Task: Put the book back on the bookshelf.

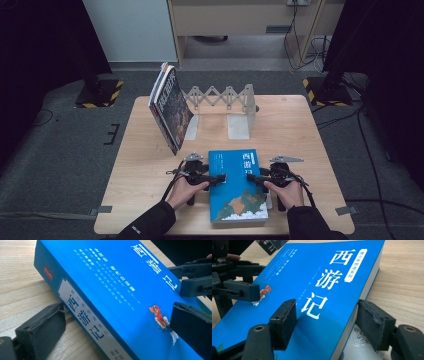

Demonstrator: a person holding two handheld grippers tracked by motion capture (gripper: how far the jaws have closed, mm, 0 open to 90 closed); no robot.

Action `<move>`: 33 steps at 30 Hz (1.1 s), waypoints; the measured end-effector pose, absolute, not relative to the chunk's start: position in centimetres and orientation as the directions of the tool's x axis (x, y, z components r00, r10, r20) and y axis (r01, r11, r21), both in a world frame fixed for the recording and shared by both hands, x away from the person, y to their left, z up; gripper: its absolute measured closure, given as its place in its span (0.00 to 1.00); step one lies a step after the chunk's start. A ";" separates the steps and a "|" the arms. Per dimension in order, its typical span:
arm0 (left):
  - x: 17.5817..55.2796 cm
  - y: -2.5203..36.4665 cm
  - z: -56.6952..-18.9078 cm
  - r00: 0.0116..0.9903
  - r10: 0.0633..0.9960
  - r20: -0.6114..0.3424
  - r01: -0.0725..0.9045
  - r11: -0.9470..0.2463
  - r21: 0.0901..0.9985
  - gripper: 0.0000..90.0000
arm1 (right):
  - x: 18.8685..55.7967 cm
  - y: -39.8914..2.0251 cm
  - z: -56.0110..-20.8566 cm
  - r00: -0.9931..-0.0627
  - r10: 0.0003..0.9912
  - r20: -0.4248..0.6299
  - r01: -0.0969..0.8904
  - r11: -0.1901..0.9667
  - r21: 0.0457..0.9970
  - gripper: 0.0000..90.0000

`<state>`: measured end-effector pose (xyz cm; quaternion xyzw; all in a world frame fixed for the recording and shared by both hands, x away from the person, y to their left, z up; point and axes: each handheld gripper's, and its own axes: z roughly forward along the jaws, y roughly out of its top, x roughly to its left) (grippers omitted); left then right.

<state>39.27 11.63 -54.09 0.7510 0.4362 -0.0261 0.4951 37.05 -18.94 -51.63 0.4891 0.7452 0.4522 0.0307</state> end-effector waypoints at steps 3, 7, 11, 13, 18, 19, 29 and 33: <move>39.3 11.6 -54.1 0.618 0.628 -0.473 0.682 -0.129 0.720 0.00 | 37.1 -18.9 -51.6 -0.519 0.756 0.398 0.702 0.112 0.704 0.36; 39.4 11.7 -54.1 0.620 0.621 -0.480 0.684 -0.127 0.719 0.00 | 37.1 -18.9 -51.7 -0.518 0.756 0.401 0.703 0.109 0.702 0.36; 39.6 12.0 -54.3 0.614 0.610 -0.501 0.688 -0.101 0.719 0.02 | 37.1 -18.9 -51.7 -0.512 0.758 0.404 0.706 0.105 0.700 0.36; 39.7 12.0 -54.4 0.600 0.608 -0.520 0.695 -0.075 0.715 0.07 | 37.1 -19.0 -51.7 -0.514 0.757 0.403 0.705 0.105 0.702 0.36; 39.8 12.1 -54.4 0.574 0.618 -0.537 0.710 -0.050 0.702 0.13 | 37.1 -19.0 -51.8 -0.508 0.759 0.407 0.708 0.100 0.699 0.36; 39.7 12.1 -54.3 0.562 0.620 -0.548 0.720 -0.040 0.693 0.14 | 37.1 -19.0 -51.8 -0.508 0.757 0.411 0.709 0.096 0.699 0.35; 39.6 11.9 -54.2 0.527 0.620 -0.581 0.749 -0.014 0.663 0.20 | 37.0 -18.9 -51.8 -0.498 0.757 0.422 0.715 0.084 0.694 0.35; 39.7 11.8 -54.4 0.534 0.609 -0.587 0.746 -0.012 0.666 0.19 | 37.0 -18.9 -51.8 -0.496 0.757 0.425 0.717 0.081 0.692 0.35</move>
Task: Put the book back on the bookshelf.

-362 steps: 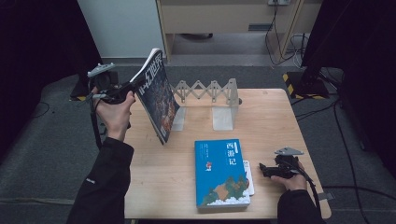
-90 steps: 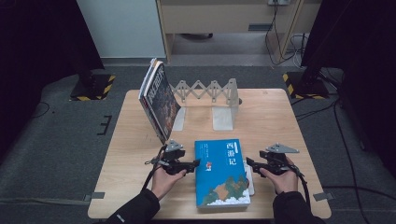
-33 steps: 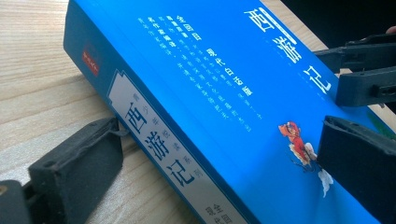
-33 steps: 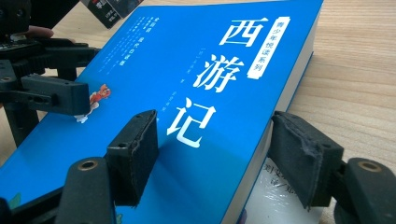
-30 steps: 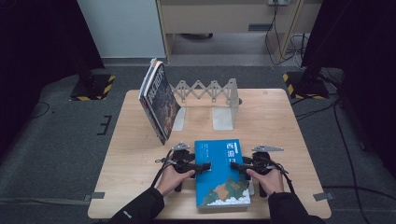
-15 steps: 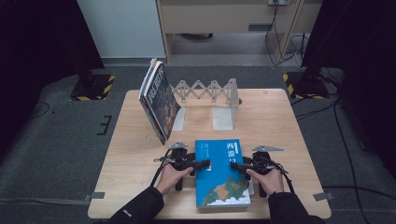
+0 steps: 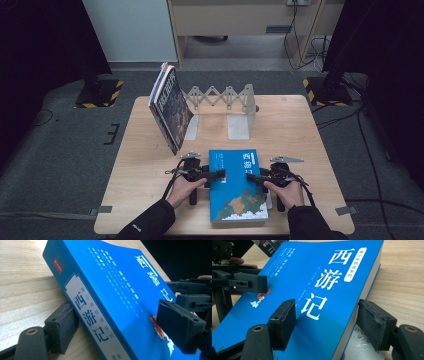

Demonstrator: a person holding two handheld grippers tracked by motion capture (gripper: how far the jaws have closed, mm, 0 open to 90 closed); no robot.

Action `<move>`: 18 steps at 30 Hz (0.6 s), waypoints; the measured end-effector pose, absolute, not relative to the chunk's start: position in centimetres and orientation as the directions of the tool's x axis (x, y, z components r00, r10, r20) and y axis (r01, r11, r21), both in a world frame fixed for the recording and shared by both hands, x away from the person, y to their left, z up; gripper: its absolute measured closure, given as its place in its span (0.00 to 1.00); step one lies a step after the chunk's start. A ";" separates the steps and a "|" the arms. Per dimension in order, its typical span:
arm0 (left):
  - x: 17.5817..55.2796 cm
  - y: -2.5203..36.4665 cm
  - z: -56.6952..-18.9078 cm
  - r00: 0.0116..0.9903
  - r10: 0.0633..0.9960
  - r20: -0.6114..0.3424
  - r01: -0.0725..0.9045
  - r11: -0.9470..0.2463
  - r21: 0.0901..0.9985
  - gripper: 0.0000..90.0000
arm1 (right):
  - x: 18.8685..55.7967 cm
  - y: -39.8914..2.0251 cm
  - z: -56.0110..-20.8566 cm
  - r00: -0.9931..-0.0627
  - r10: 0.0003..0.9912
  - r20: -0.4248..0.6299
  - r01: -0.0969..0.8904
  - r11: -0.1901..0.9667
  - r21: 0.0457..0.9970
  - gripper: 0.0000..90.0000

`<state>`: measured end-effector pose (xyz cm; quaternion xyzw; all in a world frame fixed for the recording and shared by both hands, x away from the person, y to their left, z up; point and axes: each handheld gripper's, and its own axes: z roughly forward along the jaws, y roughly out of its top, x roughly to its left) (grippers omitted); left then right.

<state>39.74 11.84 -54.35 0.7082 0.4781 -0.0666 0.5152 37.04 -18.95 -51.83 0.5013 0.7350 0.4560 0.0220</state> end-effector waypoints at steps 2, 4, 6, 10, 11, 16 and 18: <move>39.7 11.6 -54.5 0.546 0.599 -0.586 0.736 -0.009 0.677 0.17 | 37.0 -18.9 -51.8 -0.496 0.757 0.425 0.717 0.082 0.692 0.35; 39.7 11.4 -54.6 0.558 0.590 -0.584 0.728 -0.012 0.685 0.13 | 37.0 -18.9 -51.8 -0.497 0.758 0.422 0.716 0.083 0.694 0.36; 39.7 11.3 -54.6 0.563 0.587 -0.582 0.725 -0.012 0.689 0.11 | 37.0 -18.9 -51.8 -0.497 0.758 0.422 0.716 0.082 0.694 0.36; 39.8 11.4 -54.6 0.559 0.580 -0.593 0.730 -0.005 0.684 0.11 | 37.0 -18.9 -51.8 -0.496 0.759 0.422 0.715 0.082 0.694 0.36; 39.8 11.5 -54.6 0.556 0.578 -0.597 0.734 -0.005 0.679 0.12 | 37.0 -18.9 -51.8 -0.496 0.759 0.422 0.715 0.081 0.694 0.36; 39.9 11.4 -54.5 0.557 0.587 -0.587 0.733 -0.016 0.680 0.12 | 37.0 -18.9 -51.8 -0.496 0.759 0.423 0.715 0.081 0.694 0.36; 39.9 11.4 -54.5 0.557 0.589 -0.585 0.734 -0.019 0.679 0.13 | 37.0 -18.9 -51.9 -0.498 0.758 0.421 0.714 0.082 0.696 0.36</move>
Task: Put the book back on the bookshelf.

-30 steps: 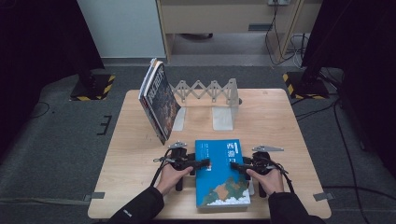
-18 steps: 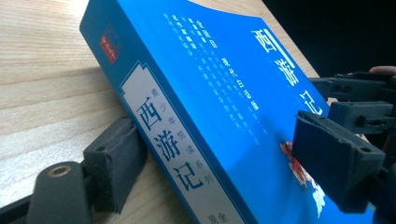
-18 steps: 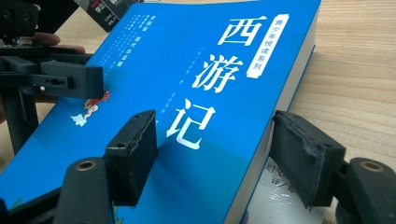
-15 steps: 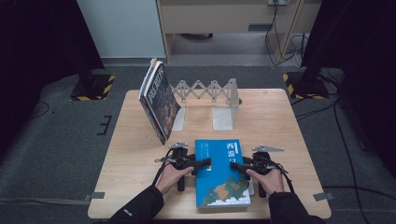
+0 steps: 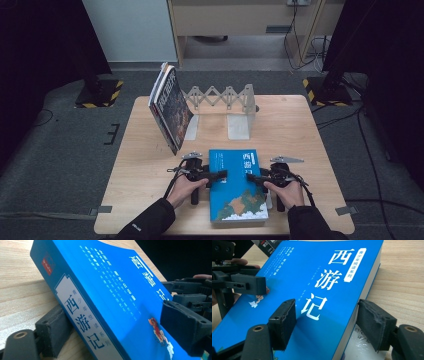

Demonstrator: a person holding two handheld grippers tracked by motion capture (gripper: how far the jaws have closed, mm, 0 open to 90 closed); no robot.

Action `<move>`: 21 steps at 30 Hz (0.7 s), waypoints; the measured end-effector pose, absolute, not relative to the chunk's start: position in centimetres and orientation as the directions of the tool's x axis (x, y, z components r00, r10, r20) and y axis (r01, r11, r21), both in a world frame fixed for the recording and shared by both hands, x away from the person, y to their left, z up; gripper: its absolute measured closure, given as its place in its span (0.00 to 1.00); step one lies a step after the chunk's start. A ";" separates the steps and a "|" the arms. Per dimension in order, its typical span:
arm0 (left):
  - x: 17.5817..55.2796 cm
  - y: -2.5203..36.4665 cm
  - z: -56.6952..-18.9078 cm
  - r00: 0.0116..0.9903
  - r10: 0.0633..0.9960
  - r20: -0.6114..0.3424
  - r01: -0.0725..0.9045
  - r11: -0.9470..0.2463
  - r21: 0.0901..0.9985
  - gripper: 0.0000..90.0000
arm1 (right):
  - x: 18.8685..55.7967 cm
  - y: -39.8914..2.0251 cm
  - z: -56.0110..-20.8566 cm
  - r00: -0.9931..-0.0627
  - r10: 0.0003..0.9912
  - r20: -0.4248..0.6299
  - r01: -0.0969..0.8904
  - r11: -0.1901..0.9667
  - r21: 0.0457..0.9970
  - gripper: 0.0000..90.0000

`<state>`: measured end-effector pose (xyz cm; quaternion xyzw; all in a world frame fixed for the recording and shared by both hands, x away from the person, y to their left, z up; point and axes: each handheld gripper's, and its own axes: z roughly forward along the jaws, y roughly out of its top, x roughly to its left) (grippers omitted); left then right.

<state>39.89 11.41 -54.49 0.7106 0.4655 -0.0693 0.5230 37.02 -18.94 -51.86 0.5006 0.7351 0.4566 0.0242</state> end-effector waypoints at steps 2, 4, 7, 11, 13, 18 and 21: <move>39.9 11.5 -54.4 0.553 0.593 -0.585 0.739 -0.025 0.674 0.15 | 37.0 -19.0 -51.9 -0.500 0.757 0.420 0.712 0.083 0.697 0.36; 40.0 11.7 -54.4 0.538 0.593 -0.599 0.751 -0.015 0.660 0.18 | 37.0 -18.9 -51.9 -0.501 0.756 0.422 0.712 0.083 0.697 0.36; 40.0 11.8 -54.4 0.528 0.592 -0.609 0.759 -0.009 0.651 0.21 | 37.0 -18.9 -51.9 -0.501 0.755 0.423 0.713 0.082 0.697 0.36; 40.1 12.0 -54.1 0.503 0.593 -0.629 0.786 -0.011 0.618 0.23 | 37.1 -18.9 -52.0 -0.505 0.754 0.420 0.708 0.083 0.702 0.36; 40.1 12.1 -54.0 0.490 0.589 -0.643 0.799 -0.010 0.601 0.25 | 37.1 -18.9 -52.0 -0.506 0.754 0.420 0.707 0.082 0.703 0.36; 40.1 12.2 -53.9 0.487 0.586 -0.648 0.808 -0.021 0.589 0.26 | 37.1 -18.8 -52.0 -0.508 0.751 0.422 0.705 0.082 0.704 0.36; 40.0 12.3 -53.9 0.475 0.576 -0.665 0.821 -0.019 0.571 0.29 | 37.1 -18.8 -52.0 -0.508 0.751 0.422 0.705 0.081 0.704 0.36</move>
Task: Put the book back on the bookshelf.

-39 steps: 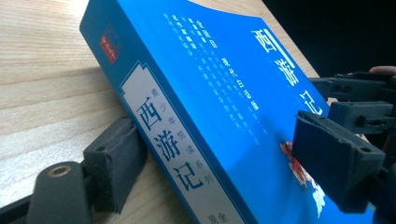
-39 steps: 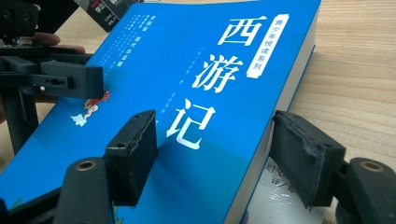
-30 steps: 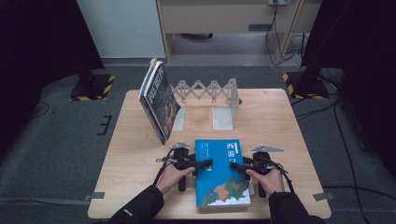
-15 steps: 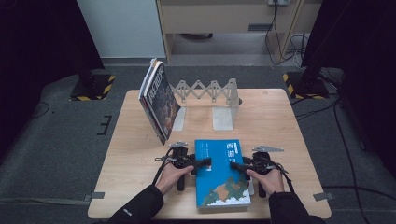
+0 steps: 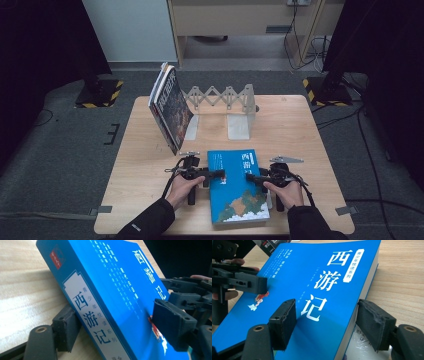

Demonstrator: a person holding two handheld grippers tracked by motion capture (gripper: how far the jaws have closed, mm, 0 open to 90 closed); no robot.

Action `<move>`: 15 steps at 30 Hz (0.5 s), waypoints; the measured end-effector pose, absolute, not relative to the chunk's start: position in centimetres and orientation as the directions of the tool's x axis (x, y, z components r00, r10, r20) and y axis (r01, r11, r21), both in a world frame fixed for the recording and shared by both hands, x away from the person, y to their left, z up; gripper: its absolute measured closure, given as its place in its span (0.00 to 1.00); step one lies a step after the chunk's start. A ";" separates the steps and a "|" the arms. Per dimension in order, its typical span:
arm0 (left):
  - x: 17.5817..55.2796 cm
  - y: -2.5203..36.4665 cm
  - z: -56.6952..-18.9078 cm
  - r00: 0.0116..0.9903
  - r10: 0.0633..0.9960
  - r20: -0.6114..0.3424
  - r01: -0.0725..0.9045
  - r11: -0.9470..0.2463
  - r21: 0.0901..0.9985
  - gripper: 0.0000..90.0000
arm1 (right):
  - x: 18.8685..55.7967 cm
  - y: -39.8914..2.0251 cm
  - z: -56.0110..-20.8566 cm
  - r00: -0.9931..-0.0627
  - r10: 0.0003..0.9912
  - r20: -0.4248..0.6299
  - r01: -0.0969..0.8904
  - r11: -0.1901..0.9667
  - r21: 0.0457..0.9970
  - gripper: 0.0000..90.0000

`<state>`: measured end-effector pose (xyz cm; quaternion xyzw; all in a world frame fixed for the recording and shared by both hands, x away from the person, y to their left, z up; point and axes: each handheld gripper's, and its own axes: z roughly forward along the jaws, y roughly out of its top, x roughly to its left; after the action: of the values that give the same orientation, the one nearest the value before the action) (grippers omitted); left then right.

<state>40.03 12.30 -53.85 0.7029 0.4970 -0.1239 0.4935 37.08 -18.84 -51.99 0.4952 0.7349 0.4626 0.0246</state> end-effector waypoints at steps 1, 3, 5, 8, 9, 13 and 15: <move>40.0 12.4 -53.8 0.471 0.569 -0.674 0.824 -0.012 0.566 0.29 | 37.1 -18.8 -52.0 -0.508 0.750 0.423 0.706 0.081 0.704 0.36; 39.9 12.6 -53.4 0.479 0.551 -0.683 0.816 0.008 0.578 0.36 | 37.1 -18.9 -52.0 -0.505 0.751 0.426 0.708 0.079 0.701 0.36; 39.7 12.6 -53.1 0.495 0.546 -0.676 0.802 0.012 0.597 0.39 | 37.1 -19.0 -52.0 -0.501 0.749 0.434 0.713 0.073 0.697 0.36; 39.4 12.3 -52.9 0.504 0.523 -0.687 0.807 -0.001 0.591 0.42 | 37.1 -19.1 -52.0 -0.497 0.744 0.446 0.718 0.064 0.693 0.37; 39.3 12.2 -52.9 0.510 0.519 -0.686 0.805 -0.008 0.593 0.42 | 37.1 -19.1 -52.0 -0.499 0.742 0.449 0.718 0.064 0.693 0.37; 39.2 12.0 -52.6 0.533 0.511 -0.675 0.796 -0.033 0.604 0.43 | 37.1 -19.1 -52.0 -0.495 0.740 0.455 0.721 0.057 0.691 0.37; 39.1 11.8 -52.4 0.545 0.501 -0.673 0.792 -0.045 0.608 0.45 | 37.1 -19.1 -52.1 -0.497 0.741 0.453 0.718 0.057 0.694 0.38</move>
<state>39.09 11.84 -52.41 0.7089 0.4561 -0.1402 0.5193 37.11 -19.12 -52.06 0.5016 0.7270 0.4687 0.0120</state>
